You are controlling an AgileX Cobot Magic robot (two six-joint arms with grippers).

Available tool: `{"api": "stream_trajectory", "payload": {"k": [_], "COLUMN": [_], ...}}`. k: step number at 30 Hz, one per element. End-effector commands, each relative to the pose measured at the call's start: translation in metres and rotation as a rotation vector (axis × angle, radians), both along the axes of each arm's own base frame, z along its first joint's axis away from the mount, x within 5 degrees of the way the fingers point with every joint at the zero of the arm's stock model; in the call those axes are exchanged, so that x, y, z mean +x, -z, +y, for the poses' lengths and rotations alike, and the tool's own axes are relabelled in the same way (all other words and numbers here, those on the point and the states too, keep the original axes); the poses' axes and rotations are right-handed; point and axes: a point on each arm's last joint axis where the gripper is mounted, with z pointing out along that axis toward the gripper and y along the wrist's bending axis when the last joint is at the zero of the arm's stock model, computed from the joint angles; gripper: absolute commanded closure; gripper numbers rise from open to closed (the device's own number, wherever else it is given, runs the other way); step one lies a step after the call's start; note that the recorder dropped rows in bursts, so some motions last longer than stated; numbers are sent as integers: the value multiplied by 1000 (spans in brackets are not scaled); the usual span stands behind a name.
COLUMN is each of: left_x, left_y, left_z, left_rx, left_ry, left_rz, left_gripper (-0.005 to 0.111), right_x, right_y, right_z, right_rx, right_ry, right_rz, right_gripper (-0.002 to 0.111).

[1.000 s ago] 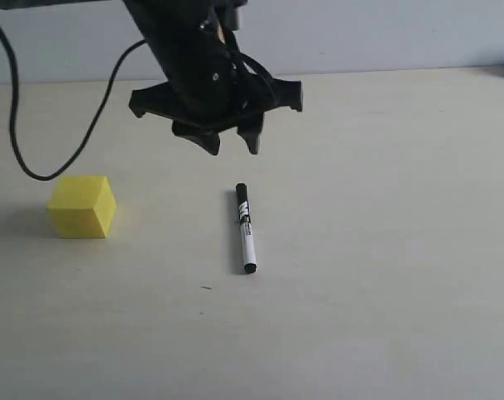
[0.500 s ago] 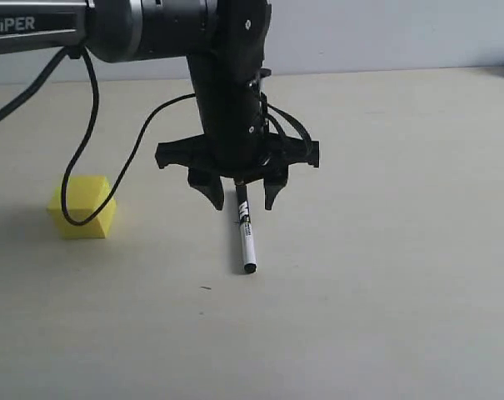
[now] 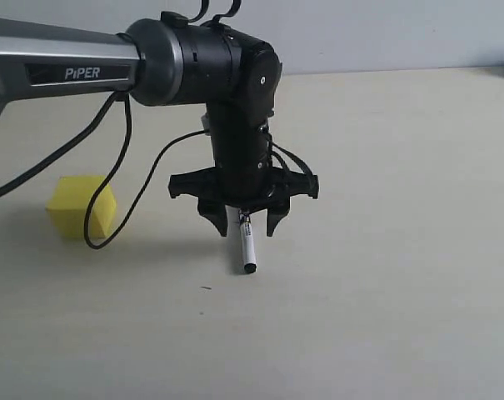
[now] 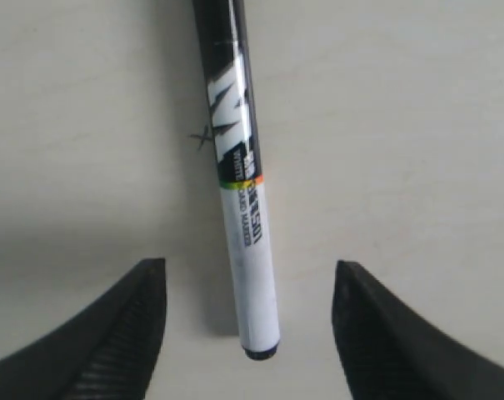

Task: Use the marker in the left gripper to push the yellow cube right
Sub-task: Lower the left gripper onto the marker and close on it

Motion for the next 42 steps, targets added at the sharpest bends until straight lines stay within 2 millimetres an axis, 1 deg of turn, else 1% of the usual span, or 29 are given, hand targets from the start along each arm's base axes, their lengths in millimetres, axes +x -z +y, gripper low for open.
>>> {"api": "stream_trajectory", "payload": {"k": [1,20,30,37,42], "left_x": [3,4,5,5,5], "left_y": [-2,10,12,21,24], "left_z": [-2,-4,-4,-4,-4], "left_rx": [-22,-22,-24,-10,-5], "left_ry": [-12,-10,-10,-9,-8], "left_rz": [-16,-16,-19,-5,-1], "left_gripper": [49,49,49,49,49], "right_x": [0,0,0,0,0], "right_y": [1,1,1,1,1], "right_z": [0,0,0,0,0], "right_rx": [-1,-1,-1,-1,-1], "right_ry": [0,0,0,0,0], "right_rz": [-9,-9,-9,-9,-9], "right_gripper": [108,108,108,108,108]}}
